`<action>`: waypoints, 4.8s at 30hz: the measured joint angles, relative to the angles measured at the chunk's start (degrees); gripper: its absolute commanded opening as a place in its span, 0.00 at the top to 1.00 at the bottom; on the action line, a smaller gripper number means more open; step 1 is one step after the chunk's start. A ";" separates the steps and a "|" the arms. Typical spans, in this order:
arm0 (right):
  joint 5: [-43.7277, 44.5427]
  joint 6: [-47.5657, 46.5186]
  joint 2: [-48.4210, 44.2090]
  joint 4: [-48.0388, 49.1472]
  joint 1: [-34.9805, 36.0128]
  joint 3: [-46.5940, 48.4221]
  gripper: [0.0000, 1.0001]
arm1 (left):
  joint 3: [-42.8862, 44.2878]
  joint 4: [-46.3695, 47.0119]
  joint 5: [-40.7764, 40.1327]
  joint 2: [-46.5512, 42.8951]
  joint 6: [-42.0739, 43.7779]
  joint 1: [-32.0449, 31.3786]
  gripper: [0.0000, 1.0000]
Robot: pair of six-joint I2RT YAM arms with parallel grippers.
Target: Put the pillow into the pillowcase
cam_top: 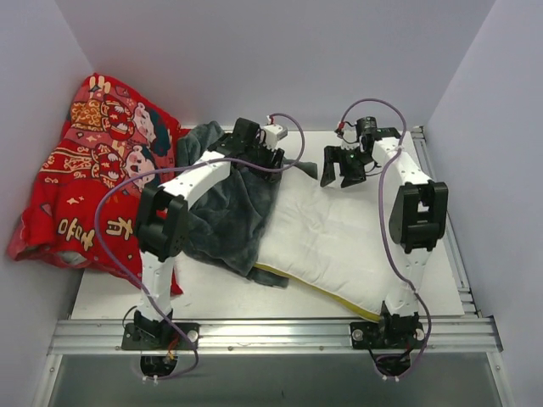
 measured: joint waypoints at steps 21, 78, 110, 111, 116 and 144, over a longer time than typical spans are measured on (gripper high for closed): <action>-7.61 -1.60 6.29 6.80 3.76 -5.90 1.00 | 11.02 3.41 0.11 12.41 -9.46 -0.07 0.71; -6.91 2.34 -9.20 15.87 5.25 -18.03 0.88 | 10.88 15.50 16.09 15.39 -23.65 -1.40 0.36; 17.38 -8.37 -16.17 8.24 42.91 -31.76 1.00 | -45.57 -27.54 21.44 -65.81 34.45 24.83 0.14; 16.46 -7.76 -16.22 7.98 41.55 -30.91 1.00 | -47.93 -30.29 20.57 -69.29 39.12 22.99 0.14; 13.18 -7.37 -16.96 9.20 37.86 -28.52 1.00 | -55.91 -35.26 14.32 -77.33 50.71 5.29 0.16; 4.90 -8.26 -18.95 7.23 35.85 -27.30 1.00 | -65.61 18.88 -19.02 -35.45 60.63 -33.75 1.00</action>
